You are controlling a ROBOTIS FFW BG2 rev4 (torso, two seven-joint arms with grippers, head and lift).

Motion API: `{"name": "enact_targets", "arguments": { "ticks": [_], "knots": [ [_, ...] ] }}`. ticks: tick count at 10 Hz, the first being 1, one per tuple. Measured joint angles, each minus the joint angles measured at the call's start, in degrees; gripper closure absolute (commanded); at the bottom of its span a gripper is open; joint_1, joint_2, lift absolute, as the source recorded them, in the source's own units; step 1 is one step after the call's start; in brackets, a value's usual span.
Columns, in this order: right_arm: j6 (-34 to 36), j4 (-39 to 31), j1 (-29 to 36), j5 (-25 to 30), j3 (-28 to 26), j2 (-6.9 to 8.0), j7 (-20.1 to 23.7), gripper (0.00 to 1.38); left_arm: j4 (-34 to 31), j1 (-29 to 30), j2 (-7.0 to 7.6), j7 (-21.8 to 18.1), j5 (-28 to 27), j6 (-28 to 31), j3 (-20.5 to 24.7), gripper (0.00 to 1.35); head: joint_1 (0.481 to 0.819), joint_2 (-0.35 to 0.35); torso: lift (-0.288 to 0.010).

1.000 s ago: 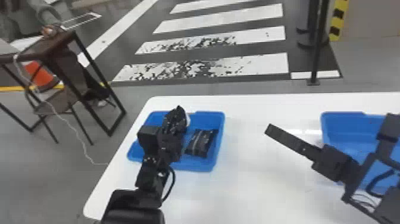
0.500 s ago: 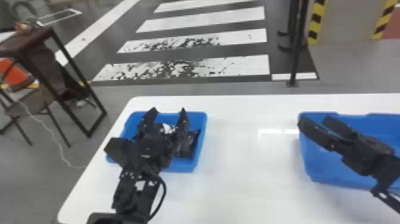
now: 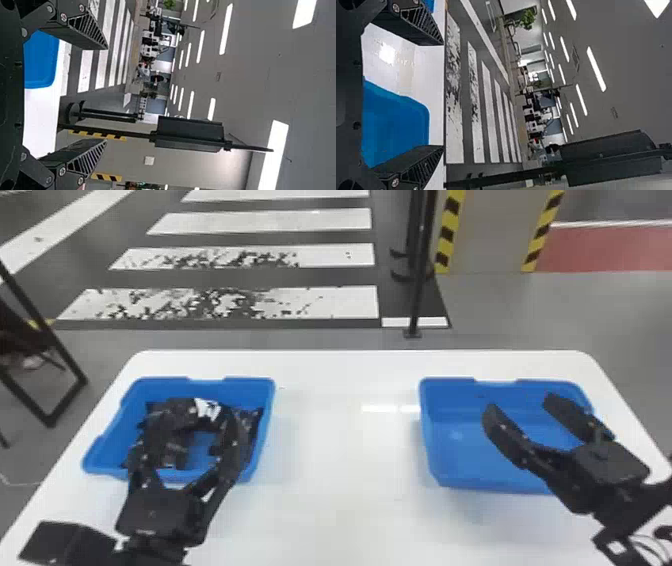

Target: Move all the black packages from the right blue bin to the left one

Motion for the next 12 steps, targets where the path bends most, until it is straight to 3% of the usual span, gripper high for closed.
{"name": "enact_targets", "arguments": {
  "ticks": [3, 5, 12],
  "knots": [
    [-1.4, -4.4, 8.5, 4.8, -3.9, 2.75, -0.2, 0.11, -3.8, 3.2, -0.88, 1.1, -6.6, 4.7, 2.2, 0.22, 0.695, 0.026, -0.14],
    [-2.0, -4.9, 9.7, 6.3, -4.3, 3.01, -0.2, 0.11, -5.4, 3.4, -0.65, 2.5, -9.9, 8.4, 1.9, 0.22, 0.695, 0.018, -0.14],
    [-6.1, -3.7, 9.9, 5.9, -4.0, 3.03, -0.1, 0.13, -6.7, 4.0, -0.63, 2.9, -5.1, 8.2, 1.1, 0.23, 0.695, 0.015, -0.14]
  ]
}}
